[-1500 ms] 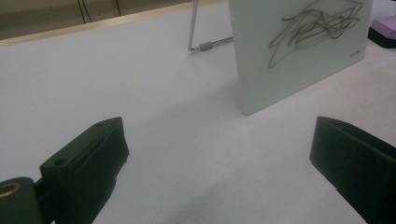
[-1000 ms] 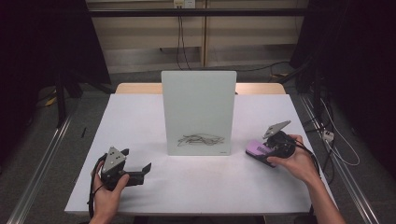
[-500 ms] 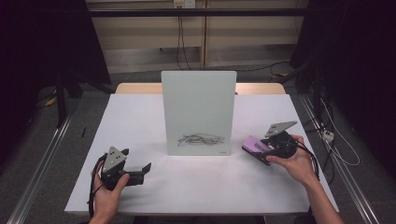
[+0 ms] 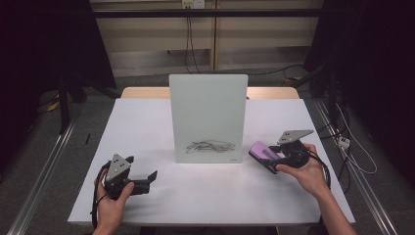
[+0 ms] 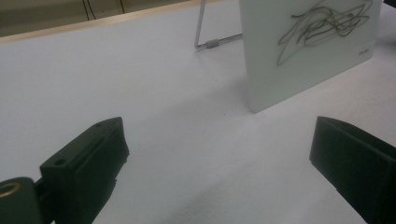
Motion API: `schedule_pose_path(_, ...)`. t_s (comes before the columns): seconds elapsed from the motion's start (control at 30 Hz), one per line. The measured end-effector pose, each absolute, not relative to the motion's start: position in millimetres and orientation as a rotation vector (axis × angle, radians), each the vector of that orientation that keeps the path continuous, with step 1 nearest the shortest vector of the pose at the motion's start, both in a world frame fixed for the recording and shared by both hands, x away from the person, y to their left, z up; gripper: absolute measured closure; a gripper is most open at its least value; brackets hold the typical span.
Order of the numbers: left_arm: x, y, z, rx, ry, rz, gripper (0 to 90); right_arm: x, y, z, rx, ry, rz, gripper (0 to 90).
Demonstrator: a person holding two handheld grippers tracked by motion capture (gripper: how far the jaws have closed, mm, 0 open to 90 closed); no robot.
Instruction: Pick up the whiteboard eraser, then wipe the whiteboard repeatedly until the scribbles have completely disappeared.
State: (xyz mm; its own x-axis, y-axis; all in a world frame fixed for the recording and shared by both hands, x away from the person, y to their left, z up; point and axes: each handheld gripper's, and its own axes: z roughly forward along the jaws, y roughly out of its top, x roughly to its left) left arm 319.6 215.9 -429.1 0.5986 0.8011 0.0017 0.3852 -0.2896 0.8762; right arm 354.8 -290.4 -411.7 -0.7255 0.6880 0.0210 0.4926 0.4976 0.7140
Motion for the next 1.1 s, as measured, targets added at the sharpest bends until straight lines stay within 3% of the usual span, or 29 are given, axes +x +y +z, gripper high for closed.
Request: schedule_pose_path(1.1, 321, 219, -431, 1.896, 0.968, 0.565, 4.0, 341, -255, -401, 0.826, 2.408, 1.221, 41.2)
